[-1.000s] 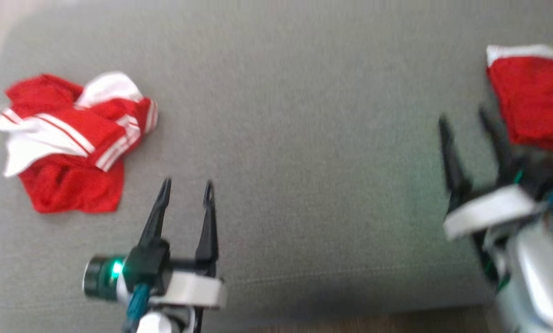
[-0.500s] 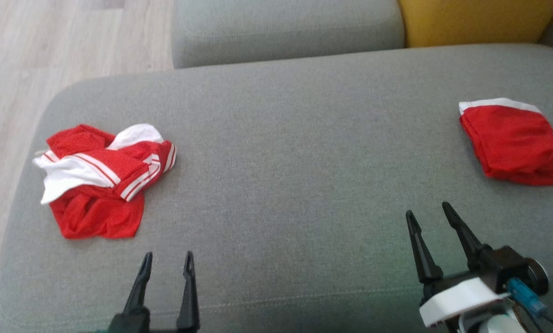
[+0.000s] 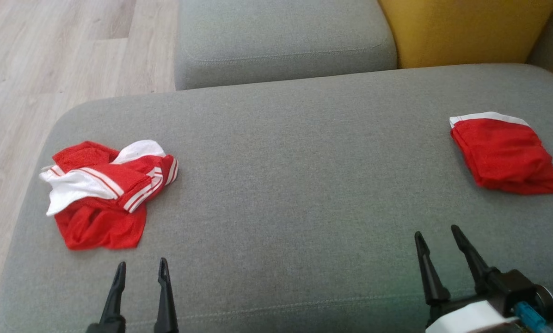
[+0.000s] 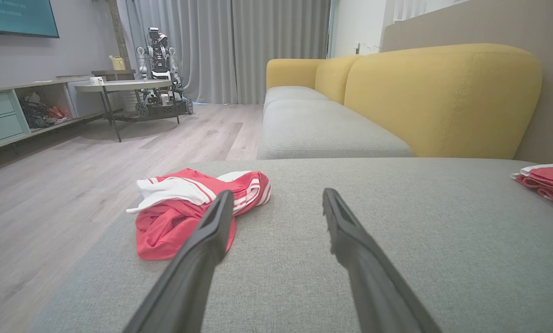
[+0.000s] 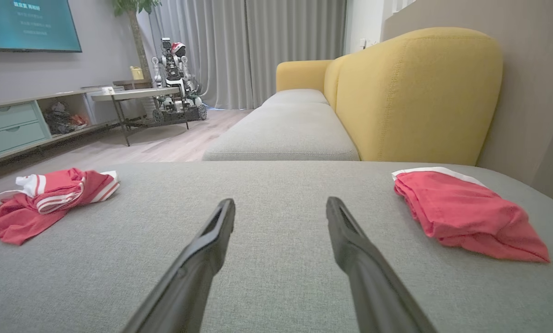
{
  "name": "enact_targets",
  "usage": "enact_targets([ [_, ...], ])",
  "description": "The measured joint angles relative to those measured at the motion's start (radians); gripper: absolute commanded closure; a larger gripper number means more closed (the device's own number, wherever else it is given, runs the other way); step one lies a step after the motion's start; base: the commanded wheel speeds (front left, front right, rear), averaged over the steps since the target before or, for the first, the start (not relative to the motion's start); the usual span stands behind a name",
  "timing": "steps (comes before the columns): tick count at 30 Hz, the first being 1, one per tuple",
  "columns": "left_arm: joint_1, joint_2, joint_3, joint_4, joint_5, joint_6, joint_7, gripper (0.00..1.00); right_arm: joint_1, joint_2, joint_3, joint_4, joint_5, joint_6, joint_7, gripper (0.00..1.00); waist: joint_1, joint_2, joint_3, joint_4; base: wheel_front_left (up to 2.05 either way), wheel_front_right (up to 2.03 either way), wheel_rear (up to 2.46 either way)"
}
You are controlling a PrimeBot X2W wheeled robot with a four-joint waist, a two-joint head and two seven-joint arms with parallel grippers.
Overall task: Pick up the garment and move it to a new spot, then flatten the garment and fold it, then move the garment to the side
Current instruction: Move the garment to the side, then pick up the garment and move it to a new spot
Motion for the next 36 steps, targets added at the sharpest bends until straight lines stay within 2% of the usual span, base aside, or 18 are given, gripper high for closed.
enact_targets([
  [13,0.024,-0.002,0.028,-0.007,0.016,-0.026,0.0,0.0,0.001,0.002,-0.01,-0.001,0.003,0.0,0.0,0.0,0.0,0.0,0.002,0.0,0.0,0.0,0.0],
  [22,0.023,-0.002,0.028,-0.004,0.018,-0.025,0.0,0.0,0.001,0.006,-0.023,-0.015,-0.003,0.0,0.0,0.0,0.0,0.0,0.007,0.016,0.0,0.0,0.0],
  [29,0.022,-0.002,0.027,-0.002,0.018,-0.024,0.0,0.0,0.015,0.006,-0.026,-0.016,-0.004,0.0,0.0,0.0,0.0,0.0,0.004,0.075,0.0,0.0,0.0],
  [36,0.022,-0.002,0.03,-0.002,0.029,-0.027,0.0,0.0,0.015,0.009,-0.017,-0.021,-0.004,0.0,0.0,0.0,0.0001,0.0,0.003,0.176,0.0,0.0,0.0],
])
